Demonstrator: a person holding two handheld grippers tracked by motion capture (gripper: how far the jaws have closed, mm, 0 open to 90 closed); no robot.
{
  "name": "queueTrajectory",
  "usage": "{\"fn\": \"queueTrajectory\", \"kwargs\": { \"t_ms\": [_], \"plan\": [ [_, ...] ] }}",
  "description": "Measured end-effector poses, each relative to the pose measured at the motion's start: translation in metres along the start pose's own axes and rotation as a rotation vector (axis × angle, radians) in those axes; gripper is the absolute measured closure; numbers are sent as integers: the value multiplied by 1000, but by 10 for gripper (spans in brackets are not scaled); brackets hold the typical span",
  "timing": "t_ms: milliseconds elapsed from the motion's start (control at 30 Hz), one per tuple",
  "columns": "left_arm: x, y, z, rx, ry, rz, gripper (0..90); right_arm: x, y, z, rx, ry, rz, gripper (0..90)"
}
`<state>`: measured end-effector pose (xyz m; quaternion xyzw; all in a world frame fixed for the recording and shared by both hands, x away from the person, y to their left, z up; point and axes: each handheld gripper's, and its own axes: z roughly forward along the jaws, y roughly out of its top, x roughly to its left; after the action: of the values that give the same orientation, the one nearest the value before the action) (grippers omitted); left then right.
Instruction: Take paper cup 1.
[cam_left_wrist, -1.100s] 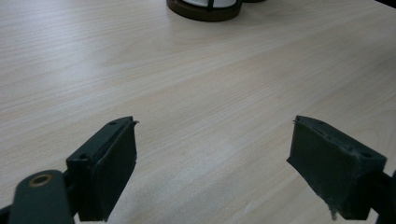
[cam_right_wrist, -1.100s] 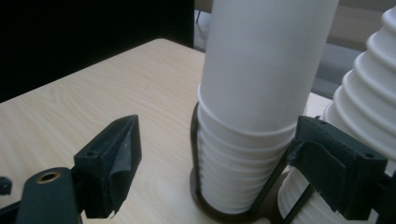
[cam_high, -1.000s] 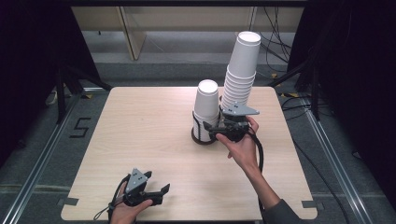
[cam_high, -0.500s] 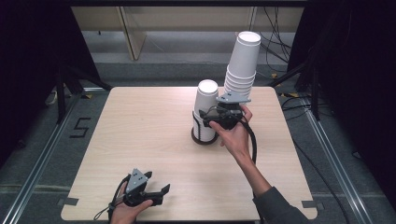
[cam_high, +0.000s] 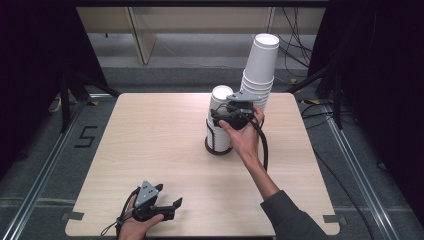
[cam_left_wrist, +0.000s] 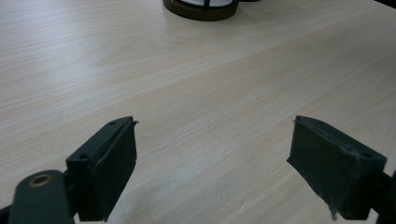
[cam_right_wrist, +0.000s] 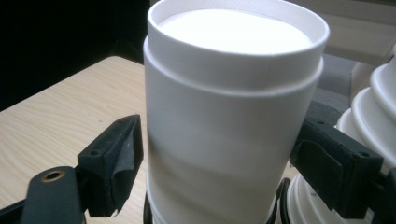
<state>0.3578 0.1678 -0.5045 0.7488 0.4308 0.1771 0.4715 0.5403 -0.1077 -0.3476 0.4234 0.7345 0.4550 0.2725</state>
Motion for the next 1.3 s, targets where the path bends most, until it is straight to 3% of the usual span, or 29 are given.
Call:
{"fn": "queueTrajectory", "kwargs": {
  "t_ms": [67, 367, 700, 833, 1000, 1300],
  "plan": [
    [0, 0, 0, 1, 0, 0, 144, -1, 2, 3, -4, -7, -11, 186],
    [0, 0, 0, 3, -4, 6, 144, 2, 2, 14, 2, -18, 38, 159],
    [0, 0, 0, 3, -7, 8, 144, 3, 4, 20, 10, -31, 36, 169],
    [0, 0, 0, 3, -9, 7, 144, 2, 7, 17, 1, -21, 59, 182],
    [-1, 0, 1, 4, -10, 8, 144, 3, 19, 7, -37, -14, 34, 186],
    [-1, 0, 1, 5, -14, 5, 144, 1, 42, -16, -96, 15, 45, 188]
  ]
}}
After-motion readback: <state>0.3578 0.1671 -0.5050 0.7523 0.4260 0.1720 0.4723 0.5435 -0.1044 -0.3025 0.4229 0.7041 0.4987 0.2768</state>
